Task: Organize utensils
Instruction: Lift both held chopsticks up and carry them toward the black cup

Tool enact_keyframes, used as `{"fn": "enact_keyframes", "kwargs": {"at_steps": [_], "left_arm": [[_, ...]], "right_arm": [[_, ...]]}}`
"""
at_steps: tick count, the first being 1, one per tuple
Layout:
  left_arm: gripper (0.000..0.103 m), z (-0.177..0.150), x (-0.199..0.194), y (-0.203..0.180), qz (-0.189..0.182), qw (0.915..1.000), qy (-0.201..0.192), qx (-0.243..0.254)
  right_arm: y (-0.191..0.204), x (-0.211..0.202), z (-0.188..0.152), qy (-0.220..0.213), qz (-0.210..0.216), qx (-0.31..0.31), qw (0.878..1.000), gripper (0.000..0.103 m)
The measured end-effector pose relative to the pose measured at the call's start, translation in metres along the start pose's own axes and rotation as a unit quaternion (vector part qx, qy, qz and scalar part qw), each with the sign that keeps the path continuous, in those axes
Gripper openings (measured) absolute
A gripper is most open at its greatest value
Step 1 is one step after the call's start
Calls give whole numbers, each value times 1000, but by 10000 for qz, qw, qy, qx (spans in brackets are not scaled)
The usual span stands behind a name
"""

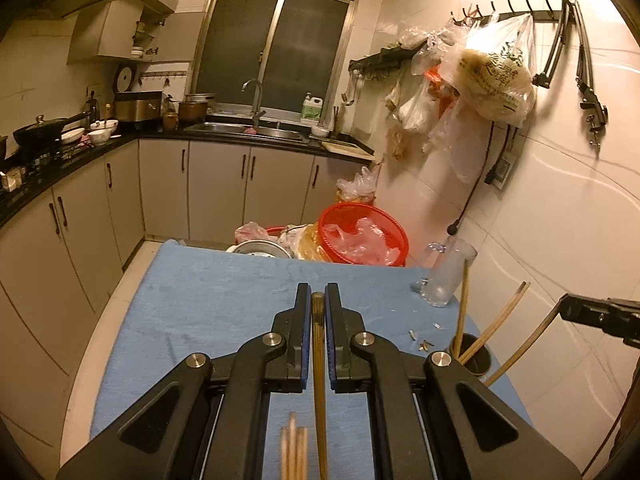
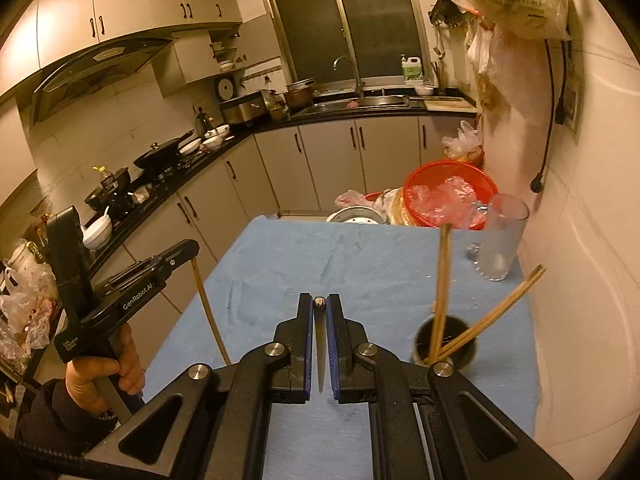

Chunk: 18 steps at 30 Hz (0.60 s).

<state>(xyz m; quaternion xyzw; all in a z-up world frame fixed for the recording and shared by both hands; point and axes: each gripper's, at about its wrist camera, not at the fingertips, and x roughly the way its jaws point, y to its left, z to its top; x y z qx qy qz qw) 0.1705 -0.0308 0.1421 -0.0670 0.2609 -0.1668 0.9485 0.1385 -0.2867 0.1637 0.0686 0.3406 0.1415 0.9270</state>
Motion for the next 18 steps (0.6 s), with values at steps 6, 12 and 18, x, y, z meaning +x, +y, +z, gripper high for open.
{"fn": "enact_keyframes", "kwargs": {"at_steps": [6, 12, 18], "left_arm": [[6, -1, 7, -31, -274, 9995, 28, 124], [6, 4, 12, -60, -512, 9985, 24, 196], [6, 7, 14, -90, -733, 9968, -3, 326]], "right_arm": [[-13, -20, -1, -7, -200, -24, 9998, 6], [-28, -42, 0, -69, -341, 12, 9994, 6], [-38, -62, 5, -194, -457, 36, 9988, 6]]}}
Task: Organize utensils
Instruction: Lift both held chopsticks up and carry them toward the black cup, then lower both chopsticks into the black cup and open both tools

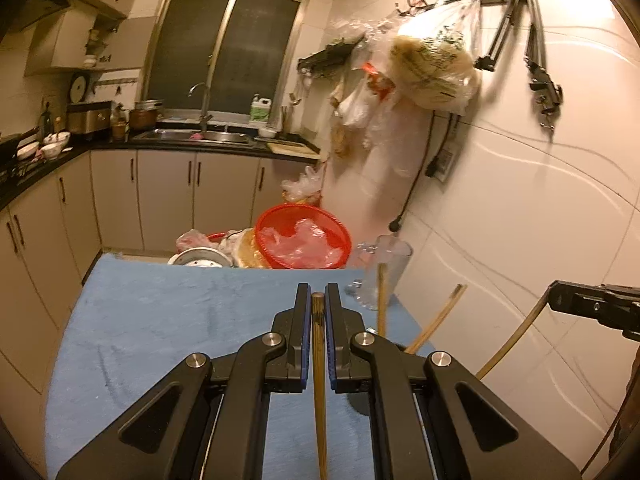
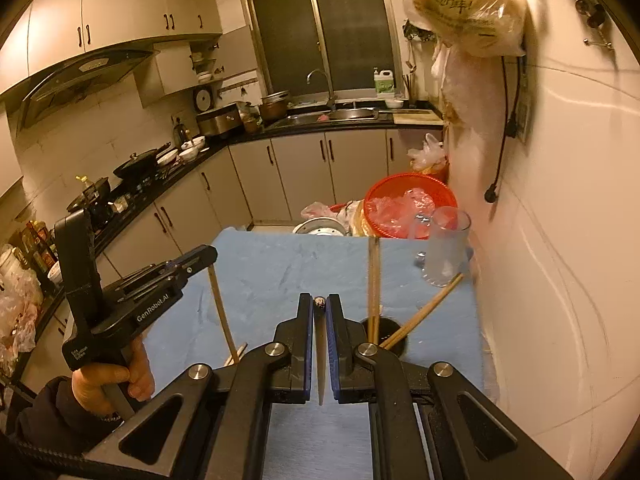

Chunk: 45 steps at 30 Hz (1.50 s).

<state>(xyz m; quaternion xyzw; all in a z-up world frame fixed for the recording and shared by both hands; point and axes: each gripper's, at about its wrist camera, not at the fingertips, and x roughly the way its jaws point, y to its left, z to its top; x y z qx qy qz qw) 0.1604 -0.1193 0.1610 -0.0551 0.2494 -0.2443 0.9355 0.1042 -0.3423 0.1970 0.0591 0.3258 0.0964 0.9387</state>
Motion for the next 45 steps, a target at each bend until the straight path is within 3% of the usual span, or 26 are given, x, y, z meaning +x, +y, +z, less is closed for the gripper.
{"fn": "enact_keyframes", "kwargs": {"at_steps": [20, 45], "left_arm": [[6, 28, 20, -55, -426, 9990, -42, 155], [6, 62, 47, -79, -715, 9972, -219, -73]], "right_arm": [[-35, -32, 24, -279, -71, 191, 9994, 6], [-57, -49, 67, -547, -259, 164, 9980, 6]]}}
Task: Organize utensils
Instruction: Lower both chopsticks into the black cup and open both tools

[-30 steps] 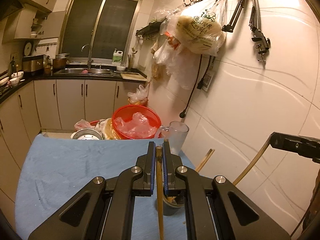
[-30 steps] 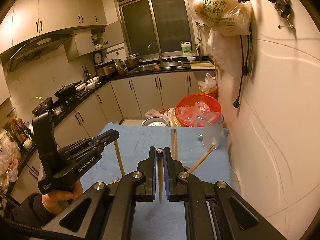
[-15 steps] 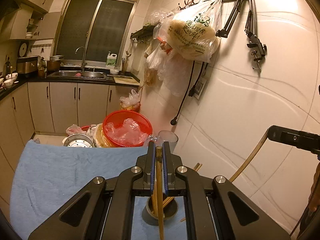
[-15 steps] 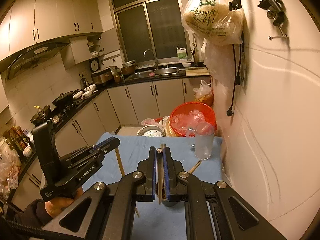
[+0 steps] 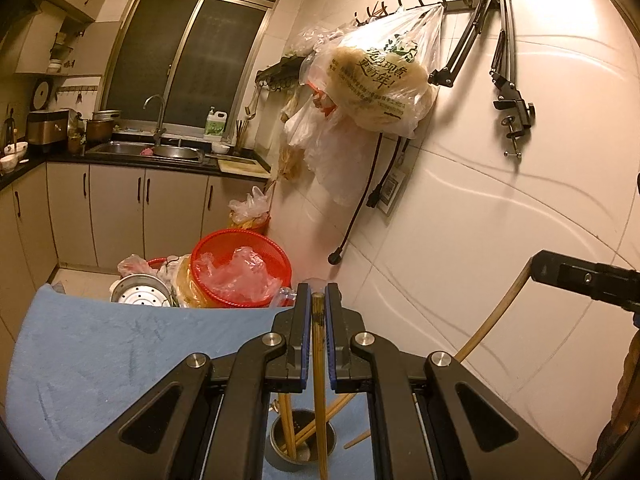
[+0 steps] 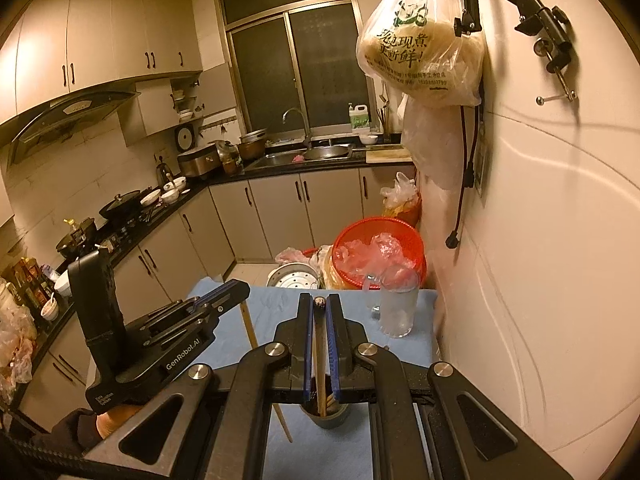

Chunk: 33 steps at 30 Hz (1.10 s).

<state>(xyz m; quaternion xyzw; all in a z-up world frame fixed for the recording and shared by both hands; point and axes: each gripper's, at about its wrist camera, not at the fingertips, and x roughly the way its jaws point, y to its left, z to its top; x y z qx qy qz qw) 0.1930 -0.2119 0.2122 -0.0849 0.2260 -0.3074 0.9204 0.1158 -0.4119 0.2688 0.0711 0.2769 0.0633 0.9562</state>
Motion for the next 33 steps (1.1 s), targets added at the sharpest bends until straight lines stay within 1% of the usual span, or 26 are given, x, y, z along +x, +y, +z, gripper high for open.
{"fn": "enact_keyframes", "kwargs": {"at_steps": [9, 15, 23, 27, 30, 33], "left_arm": [[6, 3, 22, -2, -55, 9999, -22, -96], [6, -4, 40, -4, 224, 9996, -154, 124], [6, -6, 58, 12, 364, 9992, -143, 21], [6, -14, 66, 12, 436, 9989, -119, 127], [6, -14, 69, 15, 379, 9992, -86, 19], [6, -3, 63, 15, 271, 9994, -149, -128]], "right_arm": [[-5, 9, 8, -33, -32, 11, 10000, 6], [-12, 19, 4, -28, -80, 39, 10000, 6], [-26, 47, -5, 154, 10, 194, 9997, 6], [-28, 64, -19, 314, 47, 240, 9992, 6], [-30, 76, -30, 459, 78, 298, 9985, 6], [-34, 85, -38, 567, 89, 352, 9977, 6]]}}
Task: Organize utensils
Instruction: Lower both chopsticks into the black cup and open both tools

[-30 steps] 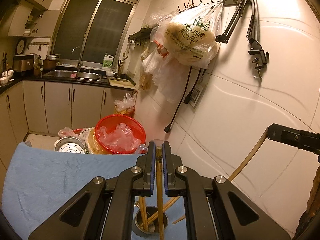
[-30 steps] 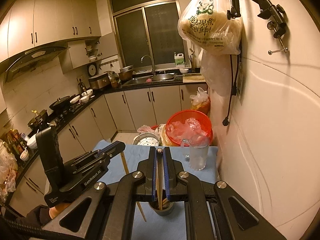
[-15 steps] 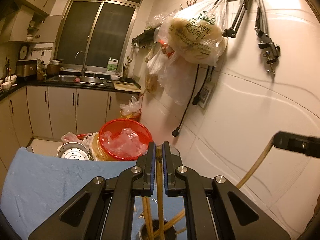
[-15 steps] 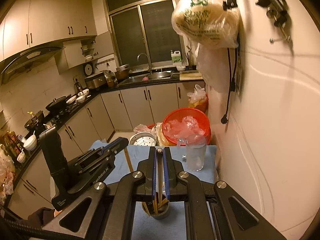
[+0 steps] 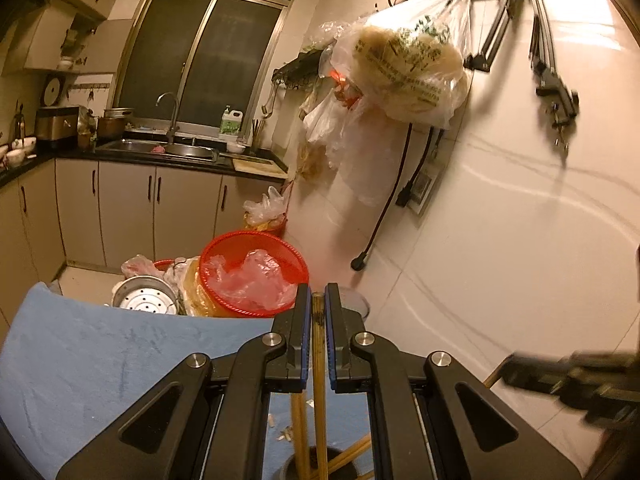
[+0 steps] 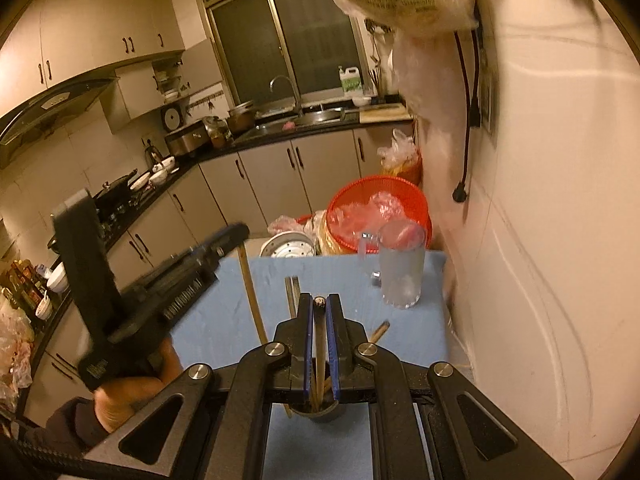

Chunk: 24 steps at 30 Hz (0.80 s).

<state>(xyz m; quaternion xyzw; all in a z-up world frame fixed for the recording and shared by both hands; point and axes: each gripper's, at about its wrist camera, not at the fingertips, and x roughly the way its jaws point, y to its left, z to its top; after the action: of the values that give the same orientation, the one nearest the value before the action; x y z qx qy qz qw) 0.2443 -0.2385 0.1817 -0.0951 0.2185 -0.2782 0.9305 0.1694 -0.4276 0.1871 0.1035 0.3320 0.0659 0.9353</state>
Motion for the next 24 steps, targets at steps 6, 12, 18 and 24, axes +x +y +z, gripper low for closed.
{"fn": "enact_keyframes", "kwargs": {"at_steps": [6, 12, 18, 24], "left_arm": [[6, 18, -13, -7, 36, 9994, -326, 73], [6, -5, -1, -13, 261, 9980, -465, 345], [6, -40, 17, -10, 305, 9984, -145, 455], [6, -61, 18, -6, 400, 9971, 137, 633]], "right_arm": [[-7, 3, 0, -13, -31, 56, 10000, 6], [-6, 10, -7, 60, 20, 64, 10000, 7], [-7, 16, -15, 166, 62, 81, 9998, 7], [-12, 22, -26, 265, 102, 137, 9995, 7]]}}
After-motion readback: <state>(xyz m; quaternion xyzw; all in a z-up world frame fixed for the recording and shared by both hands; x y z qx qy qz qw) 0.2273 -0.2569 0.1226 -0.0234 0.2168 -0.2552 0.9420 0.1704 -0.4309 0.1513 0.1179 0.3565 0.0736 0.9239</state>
